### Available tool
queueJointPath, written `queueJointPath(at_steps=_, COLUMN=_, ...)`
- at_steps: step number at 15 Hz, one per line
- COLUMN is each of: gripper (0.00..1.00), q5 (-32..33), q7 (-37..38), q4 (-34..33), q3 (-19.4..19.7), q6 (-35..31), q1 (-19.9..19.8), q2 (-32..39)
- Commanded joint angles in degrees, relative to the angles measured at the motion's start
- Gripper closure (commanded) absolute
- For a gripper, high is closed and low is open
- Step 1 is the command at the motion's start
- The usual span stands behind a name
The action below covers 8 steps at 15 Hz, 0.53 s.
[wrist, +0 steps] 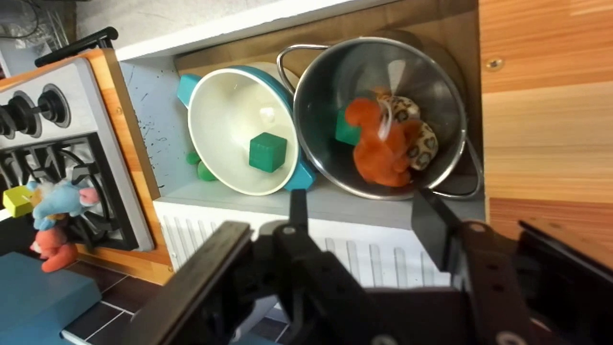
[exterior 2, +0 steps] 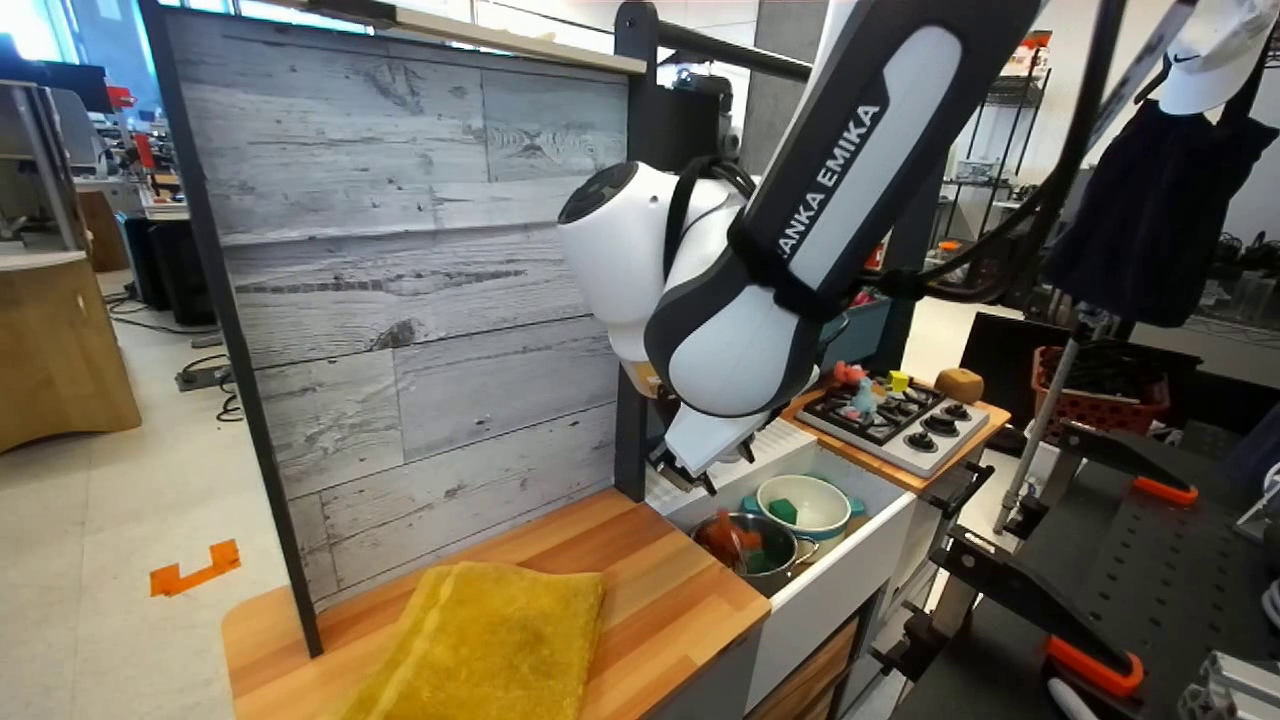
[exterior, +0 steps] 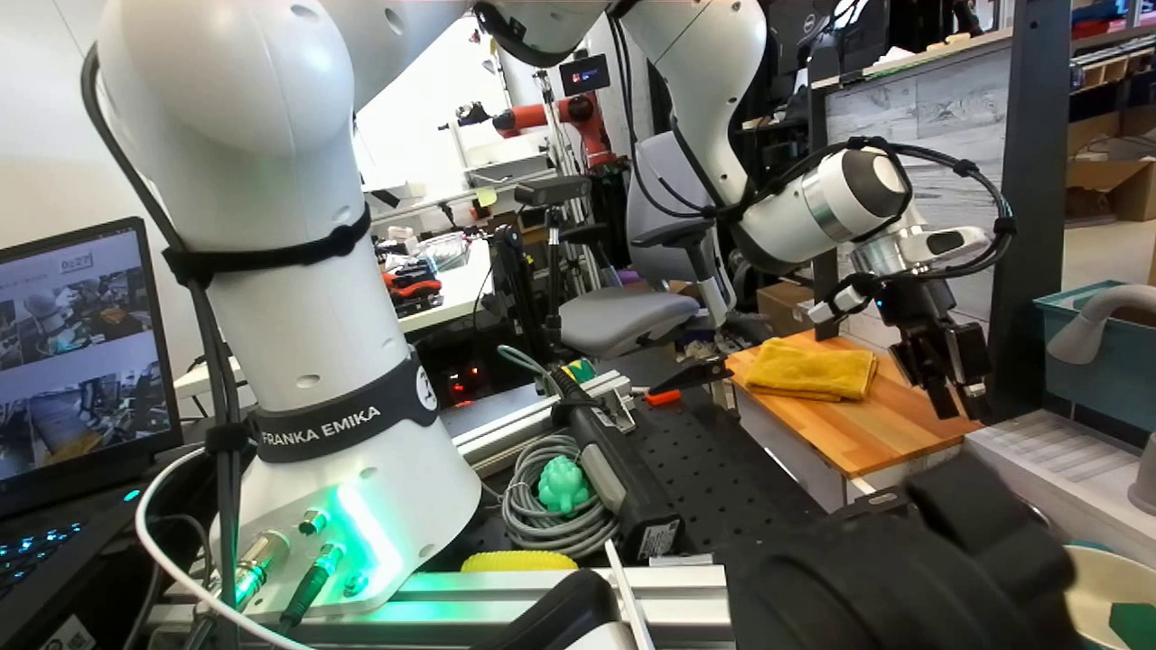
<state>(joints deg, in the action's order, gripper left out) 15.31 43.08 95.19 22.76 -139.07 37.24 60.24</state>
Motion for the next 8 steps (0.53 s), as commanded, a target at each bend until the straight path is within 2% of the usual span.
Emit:
queueJointPath(at_steps=1, gripper=0.11, q5=3.3, q7=0.5, q4=2.8, q3=-2.1, q6=-0.3, q1=-0.5, q2=-3.7)
queueJointPath(at_steps=2, gripper=0.03, q5=3.4, q7=1.1, q4=3.5, q3=-3.0, q6=-3.8, q1=-0.8, q2=-4.1)
queueJointPath(at_steps=3, gripper=0.00, q5=2.9, q7=0.4, q4=4.0, q3=-4.5, q6=-7.1, q1=-1.4, q2=-4.6)
queueJointPath(at_steps=8, gripper=0.00, q5=-2.1, q7=-0.3, q4=0.7, q3=-12.0, q6=-19.8, q1=-2.1, q2=-1.7)
